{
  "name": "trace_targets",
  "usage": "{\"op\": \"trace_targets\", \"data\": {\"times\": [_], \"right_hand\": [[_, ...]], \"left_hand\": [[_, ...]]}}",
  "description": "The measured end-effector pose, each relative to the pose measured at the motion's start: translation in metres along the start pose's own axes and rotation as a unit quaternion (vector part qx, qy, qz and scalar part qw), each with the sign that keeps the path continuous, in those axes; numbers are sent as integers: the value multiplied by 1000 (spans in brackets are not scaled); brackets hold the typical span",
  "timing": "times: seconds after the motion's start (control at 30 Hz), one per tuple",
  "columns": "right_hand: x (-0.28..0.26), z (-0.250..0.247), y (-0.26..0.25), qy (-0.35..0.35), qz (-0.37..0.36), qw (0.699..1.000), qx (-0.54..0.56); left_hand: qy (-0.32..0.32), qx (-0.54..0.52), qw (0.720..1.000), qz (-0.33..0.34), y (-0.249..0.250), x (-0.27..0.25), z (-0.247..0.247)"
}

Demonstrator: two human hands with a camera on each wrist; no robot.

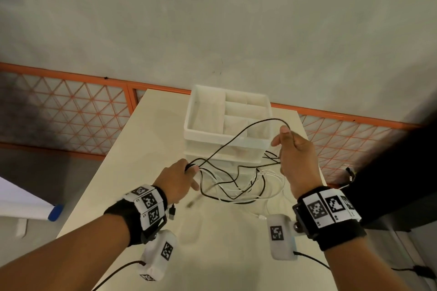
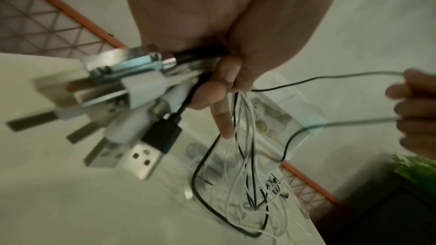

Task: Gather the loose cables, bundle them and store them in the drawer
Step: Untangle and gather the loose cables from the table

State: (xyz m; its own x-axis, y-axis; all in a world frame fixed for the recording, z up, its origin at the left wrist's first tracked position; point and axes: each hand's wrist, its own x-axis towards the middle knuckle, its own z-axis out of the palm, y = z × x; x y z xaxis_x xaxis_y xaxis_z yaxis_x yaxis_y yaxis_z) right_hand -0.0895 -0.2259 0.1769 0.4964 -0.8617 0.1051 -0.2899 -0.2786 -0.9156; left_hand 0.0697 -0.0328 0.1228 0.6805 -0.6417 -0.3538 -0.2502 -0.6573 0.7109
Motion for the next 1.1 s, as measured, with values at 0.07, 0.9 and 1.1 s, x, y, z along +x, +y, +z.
{"op": "trace_targets", "data": {"times": [0.07, 0.9, 1.1], "right_hand": [[9, -10, 8, -21, 19, 987, -161], [-43, 19, -8, -204, -163, 960, -96], [-33, 47, 7, -247, -137, 954, -101]], "left_hand": [[9, -35, 999, -16, -5, 1, -4], [-9, -107, 983, 148, 46, -22, -30], [-46, 3, 957, 286, 56, -39, -36]]}}
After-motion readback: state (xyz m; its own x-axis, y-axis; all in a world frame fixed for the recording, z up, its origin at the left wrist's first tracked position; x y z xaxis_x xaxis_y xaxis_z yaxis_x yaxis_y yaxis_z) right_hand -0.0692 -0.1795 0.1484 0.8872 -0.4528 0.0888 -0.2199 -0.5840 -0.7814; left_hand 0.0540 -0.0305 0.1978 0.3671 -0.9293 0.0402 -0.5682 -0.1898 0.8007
